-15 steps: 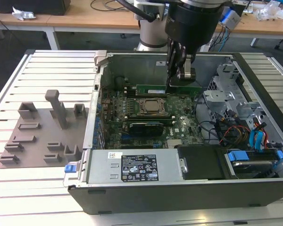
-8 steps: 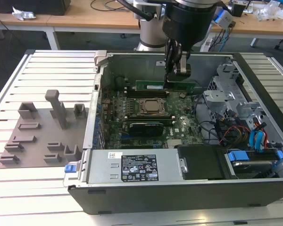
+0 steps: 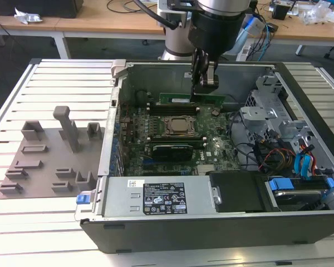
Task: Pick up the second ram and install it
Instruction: 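Pick up the second ram and move it above second insertion slot, then insert the second ram into the second slot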
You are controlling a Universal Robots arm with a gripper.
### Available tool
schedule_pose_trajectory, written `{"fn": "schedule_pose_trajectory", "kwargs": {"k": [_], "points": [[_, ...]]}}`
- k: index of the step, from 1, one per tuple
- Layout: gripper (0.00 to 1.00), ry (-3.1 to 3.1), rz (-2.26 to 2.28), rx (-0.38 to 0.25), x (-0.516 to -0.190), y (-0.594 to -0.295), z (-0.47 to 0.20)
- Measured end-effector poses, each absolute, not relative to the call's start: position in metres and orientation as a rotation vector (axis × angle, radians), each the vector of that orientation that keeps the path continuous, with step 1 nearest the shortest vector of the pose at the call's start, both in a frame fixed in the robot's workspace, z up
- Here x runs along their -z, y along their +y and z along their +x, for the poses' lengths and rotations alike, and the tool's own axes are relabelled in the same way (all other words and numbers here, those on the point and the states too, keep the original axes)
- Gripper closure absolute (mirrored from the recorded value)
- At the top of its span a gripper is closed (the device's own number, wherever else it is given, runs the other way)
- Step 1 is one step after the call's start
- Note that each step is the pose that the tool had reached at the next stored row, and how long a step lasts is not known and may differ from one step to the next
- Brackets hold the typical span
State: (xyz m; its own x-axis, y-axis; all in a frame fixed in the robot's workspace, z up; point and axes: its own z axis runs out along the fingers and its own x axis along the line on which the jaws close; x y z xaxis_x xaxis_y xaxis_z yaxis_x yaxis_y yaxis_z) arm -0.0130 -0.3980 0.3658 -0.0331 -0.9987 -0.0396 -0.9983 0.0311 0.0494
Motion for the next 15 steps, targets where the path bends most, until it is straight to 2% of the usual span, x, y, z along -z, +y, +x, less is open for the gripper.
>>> {"fn": "schedule_pose_trajectory", "kwargs": {"k": [15], "points": [[0.87,-2.251,2.18,0.1,-0.3559,-0.3916,-0.0131]]}}
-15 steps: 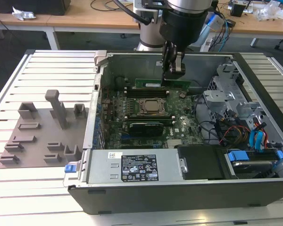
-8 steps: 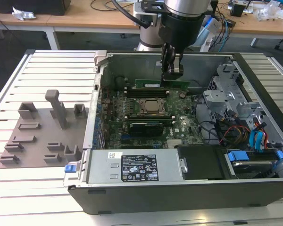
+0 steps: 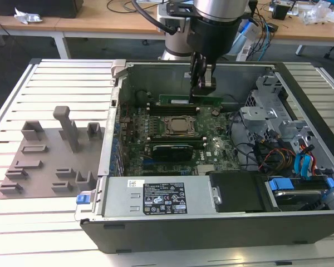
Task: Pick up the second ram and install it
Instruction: 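Insert the second ram into the second slot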
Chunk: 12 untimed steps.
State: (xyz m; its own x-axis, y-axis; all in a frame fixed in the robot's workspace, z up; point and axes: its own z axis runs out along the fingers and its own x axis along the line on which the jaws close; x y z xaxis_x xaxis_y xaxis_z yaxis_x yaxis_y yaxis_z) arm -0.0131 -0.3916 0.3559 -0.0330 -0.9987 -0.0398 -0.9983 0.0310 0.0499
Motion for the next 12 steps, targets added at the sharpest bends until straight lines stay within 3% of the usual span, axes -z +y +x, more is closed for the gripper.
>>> {"fn": "schedule_pose_trajectory", "kwargs": {"k": [12], "points": [[0.87,-2.251,2.18,0.1,-0.344,-0.392,-0.014]]}}
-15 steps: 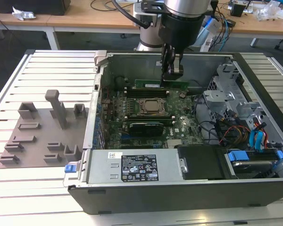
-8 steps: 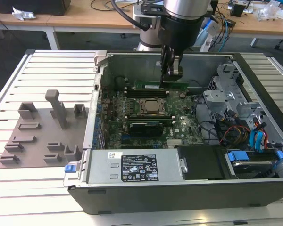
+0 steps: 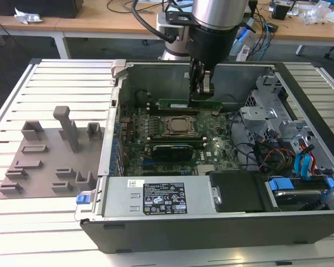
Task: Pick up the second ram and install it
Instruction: 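Insert the second ram into the second slot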
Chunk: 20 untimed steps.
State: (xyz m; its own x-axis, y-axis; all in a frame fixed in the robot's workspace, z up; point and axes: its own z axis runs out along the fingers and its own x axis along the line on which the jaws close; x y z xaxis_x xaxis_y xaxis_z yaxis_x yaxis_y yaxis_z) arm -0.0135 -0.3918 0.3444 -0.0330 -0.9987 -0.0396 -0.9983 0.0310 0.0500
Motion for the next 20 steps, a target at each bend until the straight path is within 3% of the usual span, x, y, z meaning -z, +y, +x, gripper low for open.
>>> {"fn": "schedule_pose_trajectory", "kwargs": {"k": [20], "points": [[0.87,-2.251,2.18,0.1,-0.312,-0.392,-0.014]]}}
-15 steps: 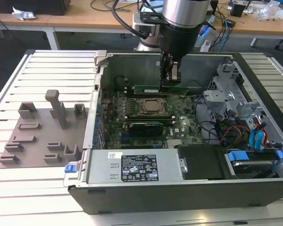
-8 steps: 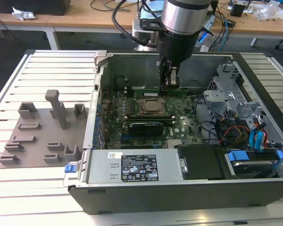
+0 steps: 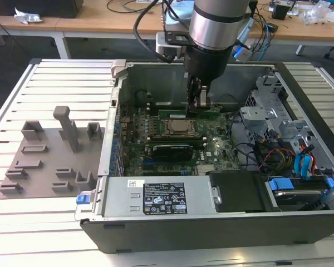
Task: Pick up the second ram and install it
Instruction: 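Insert the second ram into the second slot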
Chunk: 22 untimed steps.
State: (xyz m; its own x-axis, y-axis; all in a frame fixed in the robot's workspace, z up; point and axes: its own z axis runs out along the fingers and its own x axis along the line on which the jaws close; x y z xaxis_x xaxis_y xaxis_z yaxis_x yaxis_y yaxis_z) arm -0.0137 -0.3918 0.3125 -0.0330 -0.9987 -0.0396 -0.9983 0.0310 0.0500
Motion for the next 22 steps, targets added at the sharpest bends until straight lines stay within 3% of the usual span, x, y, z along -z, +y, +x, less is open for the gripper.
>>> {"fn": "schedule_pose_trajectory", "kwargs": {"k": [22], "points": [[0.87,-2.251,2.18,0.1,-0.275,-0.392,-0.014]]}}
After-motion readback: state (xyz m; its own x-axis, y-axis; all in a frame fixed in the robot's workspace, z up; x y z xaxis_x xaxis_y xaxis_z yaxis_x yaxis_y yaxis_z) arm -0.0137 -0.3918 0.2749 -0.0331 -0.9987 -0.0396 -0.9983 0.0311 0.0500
